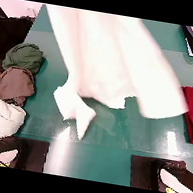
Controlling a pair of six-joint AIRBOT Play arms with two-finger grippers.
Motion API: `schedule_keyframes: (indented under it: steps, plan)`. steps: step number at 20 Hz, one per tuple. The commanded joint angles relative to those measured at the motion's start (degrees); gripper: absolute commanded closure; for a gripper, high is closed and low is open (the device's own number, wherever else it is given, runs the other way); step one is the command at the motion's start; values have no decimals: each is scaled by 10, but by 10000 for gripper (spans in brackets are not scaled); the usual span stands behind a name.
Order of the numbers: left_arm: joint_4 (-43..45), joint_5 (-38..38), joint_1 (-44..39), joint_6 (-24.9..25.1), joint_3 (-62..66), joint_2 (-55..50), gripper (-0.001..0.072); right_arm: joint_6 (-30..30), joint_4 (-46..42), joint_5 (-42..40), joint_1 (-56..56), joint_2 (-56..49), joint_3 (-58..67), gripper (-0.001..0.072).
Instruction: Fold the shirts.
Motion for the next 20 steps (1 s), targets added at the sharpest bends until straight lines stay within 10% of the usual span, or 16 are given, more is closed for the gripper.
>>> schedule_keyframes:
  steps: [1, 2, 4, 13, 20]
  plan:
    - [250, -120, -3, -91, -53, 4, 683, 0, 1, 103, -1, -30, -1, 680]
    - [303, -140, -3, -103, -64, 4, 683, 0, 4, 133, -1, -48, -1, 613]
    - [377, -154, -3, -120, -77, 4, 683, 1, 6, 184, 0, -90, -1, 229]
    - [450, -161, -3, -127, -79, 4, 682, 16, 4, 226, 91, -295, -5, 224]
    - [453, -164, -3, -128, -79, 4, 682, 17, 54, 91, 70, -319, -233, 225]
